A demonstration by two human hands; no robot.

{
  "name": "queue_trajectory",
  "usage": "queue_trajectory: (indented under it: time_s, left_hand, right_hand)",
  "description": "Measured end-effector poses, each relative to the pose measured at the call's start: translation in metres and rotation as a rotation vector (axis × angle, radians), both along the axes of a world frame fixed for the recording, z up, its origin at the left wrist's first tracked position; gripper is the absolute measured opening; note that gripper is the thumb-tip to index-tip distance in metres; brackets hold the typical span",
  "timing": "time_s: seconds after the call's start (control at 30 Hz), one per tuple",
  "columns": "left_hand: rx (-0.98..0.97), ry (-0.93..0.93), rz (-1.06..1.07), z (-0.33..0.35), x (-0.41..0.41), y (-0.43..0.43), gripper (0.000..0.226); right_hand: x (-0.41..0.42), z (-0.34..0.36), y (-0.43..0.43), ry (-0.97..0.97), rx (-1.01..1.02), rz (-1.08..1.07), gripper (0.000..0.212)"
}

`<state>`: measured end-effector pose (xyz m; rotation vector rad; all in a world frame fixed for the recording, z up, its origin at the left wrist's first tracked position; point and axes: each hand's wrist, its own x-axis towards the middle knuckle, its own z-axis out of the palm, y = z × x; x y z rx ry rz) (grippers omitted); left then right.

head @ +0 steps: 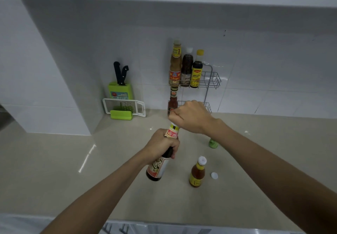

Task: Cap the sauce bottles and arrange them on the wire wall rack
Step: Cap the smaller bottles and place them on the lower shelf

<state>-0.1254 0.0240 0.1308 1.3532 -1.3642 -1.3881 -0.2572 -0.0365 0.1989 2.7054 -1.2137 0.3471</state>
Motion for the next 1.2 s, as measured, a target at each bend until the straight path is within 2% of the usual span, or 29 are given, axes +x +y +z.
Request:
queue_trajectory:
  time_s: [0.1,0.17,0.2,0.3,0.33,0.4,0.5,0.6,0.67,0.73,0.8,0.83,0.9,1.03,1.07,1.13,1.2]
  left_hand:
    - [-0.030,-0.291,0.300,-0.011,-0.015,-0.001,0.007]
    - [-0.063,-0.497,0.351,-0.019,-0.017,-0.002,0.014]
    - [-0.060,-0.505,0.314,-0.021,-0.015,-0.004,0.013]
    - [0.007,-0.138,-0.057,-0.016,-0.001,-0.010,0.005]
    - [0.036,-0.049,-0.177,-0.012,0.002,-0.011,0.005]
    - [0.026,-0.035,-0.258,-0.008,0.002,-0.011,0.004]
    - [-0.009,-0.109,0.020,-0.012,-0.013,-0.016,0.003]
    - [-0.056,-0.373,0.284,-0.019,-0.028,-0.021,0.006]
    - [-0.078,-0.610,0.326,-0.023,-0.034,-0.022,0.009]
    - [-0.114,-0.760,0.360,-0.026,-0.039,-0.024,0.009]
    - [-0.129,-0.797,0.386,-0.027,-0.040,-0.029,0.009]
    - [-0.137,-0.773,0.380,-0.025,-0.040,-0.032,0.010]
    - [-0.125,-0.628,0.314,-0.021,-0.037,-0.037,0.018]
    - [0.065,-0.123,-0.006,-0.018,-0.016,-0.036,0.057]
    - [0.101,-0.046,-0.064,-0.021,-0.010,-0.034,0.063]
    - [0.129,-0.015,-0.152,-0.029,-0.006,-0.031,0.066]
    - [0.104,0.033,-0.139,-0.036,-0.010,-0.031,0.059]
  right_hand:
    - [0.005,-0.011,-0.003,-0.006,0.104,-0.267,0.044]
    - [0.007,-0.017,0.000,0.089,0.121,-0.271,0.032]
    - [0.004,-0.017,0.000,0.108,0.144,-0.239,0.031]
    - [-0.012,-0.019,-0.004,-0.025,0.174,0.018,0.049]
    - [-0.015,-0.019,-0.005,-0.024,0.138,0.104,0.048]
    - [-0.019,-0.021,-0.006,0.008,0.077,0.165,0.040]
    - [-0.015,-0.024,-0.008,-0.101,0.088,-0.017,0.042]
    - [-0.007,-0.028,-0.010,-0.060,0.081,-0.209,0.031]
    - [-0.007,-0.030,-0.012,-0.051,0.187,-0.297,0.028]
    - [-0.009,-0.037,-0.017,-0.085,0.344,-0.337,0.033]
    - [-0.008,-0.047,-0.023,-0.293,0.513,-0.344,0.044]
    - [-0.007,-0.050,-0.027,-0.387,0.547,-0.330,0.043]
    - [-0.009,-0.046,-0.037,-0.445,0.554,-0.279,0.038]
    - [-0.017,-0.019,-0.065,-0.440,0.626,-0.138,0.032]
    - [-0.020,-0.014,-0.073,-0.453,0.660,-0.103,0.032]
    - [-0.025,-0.008,-0.086,-0.494,0.741,-0.069,0.031]
    - [-0.026,-0.007,-0.093,-0.581,0.802,-0.103,0.027]
